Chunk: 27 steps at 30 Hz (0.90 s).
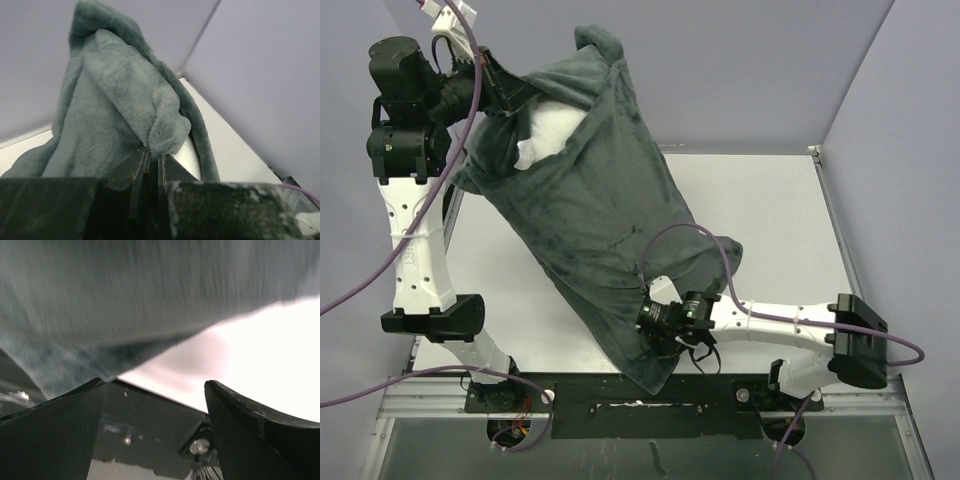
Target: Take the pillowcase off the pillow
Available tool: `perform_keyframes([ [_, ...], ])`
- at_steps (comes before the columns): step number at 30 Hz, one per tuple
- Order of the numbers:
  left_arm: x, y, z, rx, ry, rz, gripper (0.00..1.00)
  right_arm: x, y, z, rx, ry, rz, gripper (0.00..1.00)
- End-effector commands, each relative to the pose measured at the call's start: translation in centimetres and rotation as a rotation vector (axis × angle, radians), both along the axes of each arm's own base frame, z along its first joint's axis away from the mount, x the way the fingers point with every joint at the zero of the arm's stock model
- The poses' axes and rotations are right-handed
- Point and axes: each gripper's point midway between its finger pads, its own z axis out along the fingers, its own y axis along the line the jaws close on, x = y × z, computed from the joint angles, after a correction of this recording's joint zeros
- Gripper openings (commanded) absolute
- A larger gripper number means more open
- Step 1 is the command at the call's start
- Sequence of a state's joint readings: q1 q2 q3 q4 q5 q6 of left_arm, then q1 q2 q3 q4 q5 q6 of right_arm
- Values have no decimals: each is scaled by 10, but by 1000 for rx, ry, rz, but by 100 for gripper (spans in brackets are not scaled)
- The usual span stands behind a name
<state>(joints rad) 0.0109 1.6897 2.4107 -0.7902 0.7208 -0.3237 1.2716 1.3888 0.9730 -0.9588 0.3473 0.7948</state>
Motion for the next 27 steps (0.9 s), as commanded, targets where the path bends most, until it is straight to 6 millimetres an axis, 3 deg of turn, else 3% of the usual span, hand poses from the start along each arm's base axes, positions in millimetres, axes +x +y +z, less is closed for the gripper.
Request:
perform_keyframes([
  [1, -70, -48, 74, -60, -220, -218, 0, 48, 49, 6, 133, -86, -19, 82],
  [6, -107, -90, 63, -12, -233, -355, 0, 102, 101, 11, 220, -145, 12, 84],
  [10, -131, -116, 58, 39, -256, -426, 0, 153, 142, 31, 338, -226, 13, 85],
  [13, -145, -129, 53, 64, -263, -477, 0, 192, 166, 58, 432, -344, -8, 85],
  [17, -150, -134, 32, 158, -276, -499, 0, 230, 198, 95, 520, -452, 19, 87],
  [19, -149, -131, 27, 193, -292, -481, 0, 244, 202, 99, 510, -457, 36, 88],
  [22, -142, -120, 23, 258, -351, -414, 0, 247, 194, 113, 520, -483, 54, 88],
  [25, -127, -104, 14, 348, -413, -296, 0, 220, 184, 138, 568, -588, 85, 91],
  [27, -111, -96, 0, 408, -425, -231, 0, 192, 170, 145, 557, -641, 87, 92],
])
